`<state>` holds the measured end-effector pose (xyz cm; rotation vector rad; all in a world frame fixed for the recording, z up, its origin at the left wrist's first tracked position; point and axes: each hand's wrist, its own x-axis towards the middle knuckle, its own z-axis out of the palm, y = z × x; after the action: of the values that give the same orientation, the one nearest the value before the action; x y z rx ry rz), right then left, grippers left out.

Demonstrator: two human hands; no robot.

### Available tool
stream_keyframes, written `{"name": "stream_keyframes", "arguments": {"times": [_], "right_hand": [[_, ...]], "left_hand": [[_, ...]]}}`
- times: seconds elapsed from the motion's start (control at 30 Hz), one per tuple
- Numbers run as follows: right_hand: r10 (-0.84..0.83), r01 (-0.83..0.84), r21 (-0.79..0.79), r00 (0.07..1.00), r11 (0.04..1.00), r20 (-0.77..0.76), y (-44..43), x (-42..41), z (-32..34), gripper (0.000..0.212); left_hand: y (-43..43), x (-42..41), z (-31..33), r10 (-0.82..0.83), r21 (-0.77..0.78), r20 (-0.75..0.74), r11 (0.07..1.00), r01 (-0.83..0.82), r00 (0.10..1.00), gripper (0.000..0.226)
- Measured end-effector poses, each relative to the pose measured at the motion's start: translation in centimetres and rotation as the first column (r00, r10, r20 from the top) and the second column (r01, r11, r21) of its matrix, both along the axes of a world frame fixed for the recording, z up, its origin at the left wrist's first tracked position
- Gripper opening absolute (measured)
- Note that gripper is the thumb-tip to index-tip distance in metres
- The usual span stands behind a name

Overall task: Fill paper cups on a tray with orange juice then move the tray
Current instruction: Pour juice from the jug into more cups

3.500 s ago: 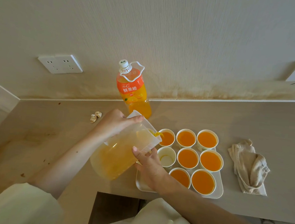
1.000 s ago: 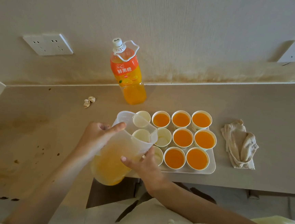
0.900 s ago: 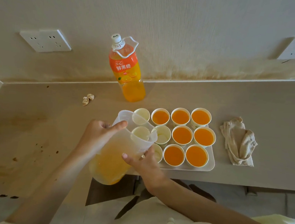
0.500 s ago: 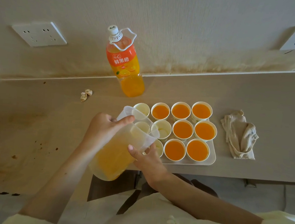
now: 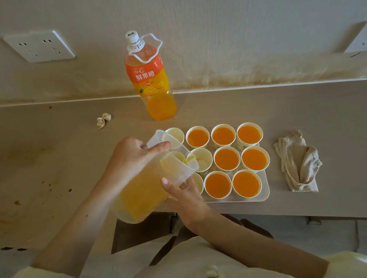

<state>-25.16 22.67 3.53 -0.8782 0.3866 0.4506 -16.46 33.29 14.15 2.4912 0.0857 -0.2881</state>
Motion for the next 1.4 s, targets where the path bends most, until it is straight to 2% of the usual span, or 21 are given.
{"name": "stream_keyframes", "arguments": {"times": [0.13,0.47,0.8,0.9,1.07,1.4], "right_hand": [[-0.009,0.009,0.041,1.000,0.999,0.005,-0.2,-0.2,0.3,0.083],[-0.006,0.005,0.048,1.000,0.999,0.018,-0.5,-0.5,0.6,0.079],[-0.001,0.001,0.085,1.000,0.996,0.009,-0.5,-0.6,0.2,0.090],[0.009,-0.010,0.088,1.000,0.996,0.008,-0.5,-0.7,0.2,0.099],[0.000,-0.001,0.091,1.000,0.996,0.006,-0.4,-0.7,0.3,0.095],[-0.002,0.002,0.097,1.000,0.995,-0.002,-0.4,-0.6,0.5,0.099]], "left_hand": [[-0.2,0.0,0.1,-0.001,0.018,-0.008,1.000,0.001,1.000,0.067],[-0.5,0.0,0.2,-0.046,0.051,-0.004,0.998,0.046,0.999,0.067],[-0.9,0.0,0.5,-0.051,0.076,-0.014,0.996,0.052,0.999,0.068],[-0.9,-0.1,0.6,-0.058,0.082,-0.006,0.995,0.058,0.998,0.068],[-1.1,-0.1,0.7,-0.064,0.089,-0.005,0.994,0.064,0.998,0.068],[-1.2,-0.1,0.9,-0.076,0.108,0.003,0.991,0.075,0.997,0.068]]}}
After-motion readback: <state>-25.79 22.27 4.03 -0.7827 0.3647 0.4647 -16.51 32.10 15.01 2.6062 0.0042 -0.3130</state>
